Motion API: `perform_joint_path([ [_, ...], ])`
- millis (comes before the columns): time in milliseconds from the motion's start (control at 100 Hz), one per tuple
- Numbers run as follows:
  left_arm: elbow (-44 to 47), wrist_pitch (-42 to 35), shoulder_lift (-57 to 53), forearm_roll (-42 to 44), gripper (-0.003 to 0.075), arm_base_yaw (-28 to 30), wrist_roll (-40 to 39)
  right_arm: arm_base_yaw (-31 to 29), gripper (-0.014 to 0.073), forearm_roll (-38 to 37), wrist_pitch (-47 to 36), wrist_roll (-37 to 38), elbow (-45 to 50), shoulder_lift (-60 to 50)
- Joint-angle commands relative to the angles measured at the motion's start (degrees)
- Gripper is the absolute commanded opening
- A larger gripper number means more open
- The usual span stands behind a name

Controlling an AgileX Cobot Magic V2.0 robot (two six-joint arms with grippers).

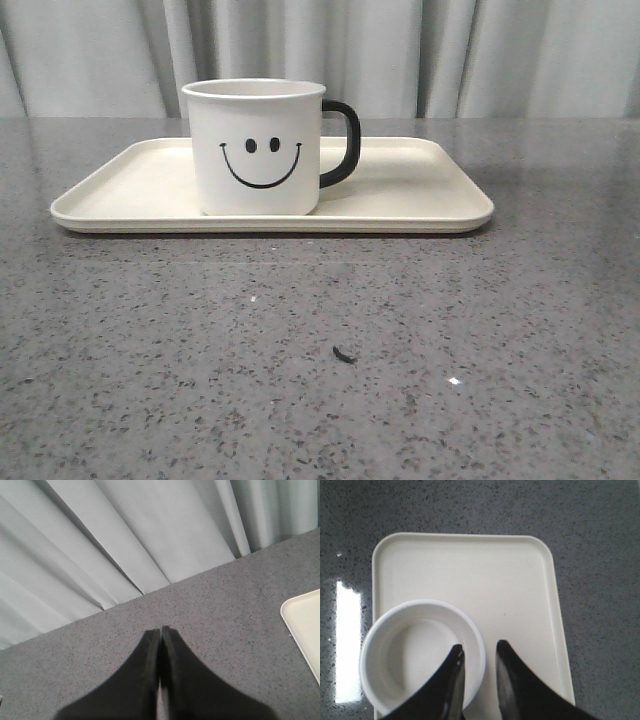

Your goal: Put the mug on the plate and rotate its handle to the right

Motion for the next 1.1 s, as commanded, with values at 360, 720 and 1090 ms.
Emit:
perform_joint_path([
  [360, -1.0, -1.7, -0.2, 1.6, -0.0019, -0.3, -0.3, -14.7, 0.0174, 1.9, -16.8, 18.2, -2.1, -19.9],
  [720, -1.0, -2.8, -0.2, 2.1, -0.0019, -0.3, -0.4, -37.0, 0.0172, 1.9, -18.7, 28.1, -1.1, -31.7],
  [1090, -1.0, -3.4, -0.2, 2.1, -0.0019, -0.3, -1.8, -49.5, 0.0092, 1.9, -32.9, 36.0, 24.2, -47.6],
])
